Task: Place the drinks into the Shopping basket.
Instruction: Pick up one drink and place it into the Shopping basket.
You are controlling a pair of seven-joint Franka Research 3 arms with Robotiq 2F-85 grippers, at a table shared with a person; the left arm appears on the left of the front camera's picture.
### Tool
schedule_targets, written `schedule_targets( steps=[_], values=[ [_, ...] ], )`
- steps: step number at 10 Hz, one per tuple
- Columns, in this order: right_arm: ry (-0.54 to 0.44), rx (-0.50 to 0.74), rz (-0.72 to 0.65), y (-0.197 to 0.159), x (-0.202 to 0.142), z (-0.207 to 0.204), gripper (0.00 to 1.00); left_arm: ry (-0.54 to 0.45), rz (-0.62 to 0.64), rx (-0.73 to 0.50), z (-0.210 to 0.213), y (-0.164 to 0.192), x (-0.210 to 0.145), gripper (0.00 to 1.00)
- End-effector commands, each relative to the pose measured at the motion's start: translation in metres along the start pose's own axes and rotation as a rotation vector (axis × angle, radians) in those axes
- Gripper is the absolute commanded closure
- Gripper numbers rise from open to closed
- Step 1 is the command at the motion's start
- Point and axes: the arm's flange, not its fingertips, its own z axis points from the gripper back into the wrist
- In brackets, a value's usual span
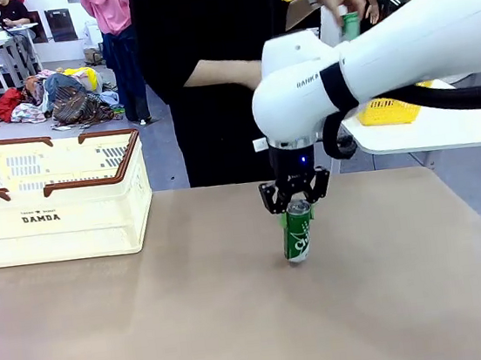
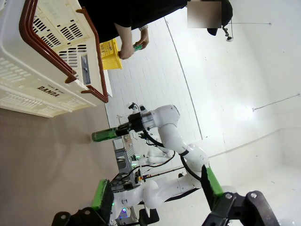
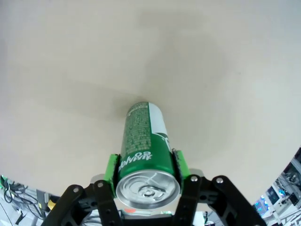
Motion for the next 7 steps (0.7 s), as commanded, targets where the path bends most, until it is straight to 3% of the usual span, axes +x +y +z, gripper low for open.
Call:
schedule_targets(
  steps=[1,3,5,6,7],
  values=[
    [-0.003,-0.046,0.086,0.02,-0.001,0.069,1.0,0.0,-0.008,-0.016,-0.001,-0.002,-0.004,0.0],
    [-0.043,-0.071,0.243,0.067,-0.007,0.108,1.0,0.0,-0.008,-0.016,-0.001,-0.002,-0.004,0.0],
    [-0.078,-0.092,0.378,0.117,-0.009,0.115,1.0,0.0,-0.008,-0.016,-0.001,-0.002,-0.004,0.0],
    [-0.06,-0.091,0.415,0.125,-0.009,0.111,1.0,0.0,-0.008,-0.016,-0.001,-0.002,-0.004,0.0],
    [-0.016,-0.039,0.47,0.106,-0.025,0.112,1.0,0.0,-0.008,-0.016,-0.001,-0.002,-0.004,0.0]
  ],
)
